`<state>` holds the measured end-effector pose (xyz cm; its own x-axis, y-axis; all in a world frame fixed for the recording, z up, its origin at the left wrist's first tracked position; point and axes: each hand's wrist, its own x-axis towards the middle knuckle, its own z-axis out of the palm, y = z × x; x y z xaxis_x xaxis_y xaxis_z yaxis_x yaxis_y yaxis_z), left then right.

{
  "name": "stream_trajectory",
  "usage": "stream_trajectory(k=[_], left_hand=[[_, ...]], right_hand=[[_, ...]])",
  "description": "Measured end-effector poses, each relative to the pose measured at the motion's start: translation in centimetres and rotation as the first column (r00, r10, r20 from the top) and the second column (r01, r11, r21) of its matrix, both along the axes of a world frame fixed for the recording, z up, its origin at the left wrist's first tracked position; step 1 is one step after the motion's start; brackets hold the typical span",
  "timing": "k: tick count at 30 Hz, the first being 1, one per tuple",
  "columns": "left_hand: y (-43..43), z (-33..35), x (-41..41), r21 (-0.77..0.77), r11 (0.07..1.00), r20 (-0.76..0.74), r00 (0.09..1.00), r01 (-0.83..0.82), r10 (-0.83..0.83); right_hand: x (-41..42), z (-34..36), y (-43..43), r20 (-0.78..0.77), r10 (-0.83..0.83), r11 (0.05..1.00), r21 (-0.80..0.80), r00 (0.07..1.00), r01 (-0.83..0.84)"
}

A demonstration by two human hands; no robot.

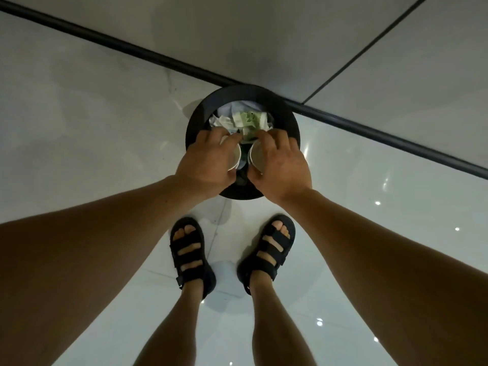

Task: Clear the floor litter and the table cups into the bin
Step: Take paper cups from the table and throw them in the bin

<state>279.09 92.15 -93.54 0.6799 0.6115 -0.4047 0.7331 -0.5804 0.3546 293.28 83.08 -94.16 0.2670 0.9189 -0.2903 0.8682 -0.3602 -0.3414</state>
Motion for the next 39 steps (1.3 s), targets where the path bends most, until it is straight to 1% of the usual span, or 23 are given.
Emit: stream_trajectory(k=[3, 5, 7, 9, 11, 14, 17, 22, 25, 28, 31, 34, 39], left_hand=[[0.1, -1.5, 0.1, 0.081, 0.995, 0.007, 0.998, 0.059, -0.060], [-0.3, -2.5, -0.2, 0.162, 0.981, 0.000, 0.994, 0.111, -0.112], [-0.8, -3.3, -0.6, 0.232, 0.954, -0.068, 0.982, 0.190, -0.179], [-1.1, -3.8, -1.1, 0.262, 0.938, -0.144, 0.970, 0.227, -0.195], [-1.0, -4.0, -1.3, 0.259, 0.935, -0.176, 0.964, 0.242, -0.201], [-0.6, -3.0, -1.3, 0.216, 0.940, -0.198, 0.955, 0.264, -0.223], [-0.3, 0.0, -0.5, 0.190, 0.960, -0.174, 0.970, 0.205, -0.172], [0.8, 8.1, 1.3, 0.160, 0.975, -0.172, 0.977, 0.152, -0.123], [1.1, 13.9, 2.2, 0.144, 0.976, -0.180, 0.974, 0.161, -0.134], [0.5, 19.8, 2.7, 0.119, 0.982, -0.151, 0.980, 0.149, -0.130], [-0.5, 25.7, 3.0, 0.135, 0.969, -0.147, 0.972, 0.205, -0.185], [-1.7, 31.6, 3.2, 0.100, 0.960, -0.137, 0.959, 0.261, -0.247], [-5.7, 42.3, 5.0, 0.090, 0.891, -0.083, 0.895, 0.444, -0.438]], right_hand=[[0.3, -1.4, 0.0, 0.073, 0.039, 0.997, 0.066, 0.997, -0.044], [0.5, -2.2, -0.2, 0.103, 0.073, 0.992, 0.093, 0.992, -0.082], [0.5, -3.0, -0.5, 0.113, 0.116, 0.992, 0.027, 0.987, -0.119], [0.4, -3.6, -0.9, 0.130, 0.161, 0.987, -0.047, 0.978, -0.156], [0.4, -3.9, -1.0, 0.136, 0.178, 0.982, -0.089, 0.975, -0.167], [0.6, -3.3, -0.8, 0.092, 0.185, 0.975, -0.139, 0.978, -0.172], [0.9, -0.8, -1.0, 0.050, 0.134, 0.981, -0.147, 0.990, -0.126], [2.5, 7.0, -2.2, 0.029, 0.022, 0.986, -0.165, 0.999, -0.017], [3.6, 12.7, -3.2, 0.005, -0.066, 0.974, -0.215, 0.998, 0.066], [4.3, 18.6, -4.8, -0.009, -0.154, 0.956, -0.253, 0.988, 0.147], [4.6, 24.4, -7.2, 0.024, -0.239, 0.931, -0.280, 0.971, 0.236], [3.9, 30.7, -10.9, 0.062, -0.352, 0.890, -0.288, 0.934, 0.354], [0.9, 41.7, -18.5, 0.088, -0.550, 0.790, -0.270, 0.831, 0.551]])
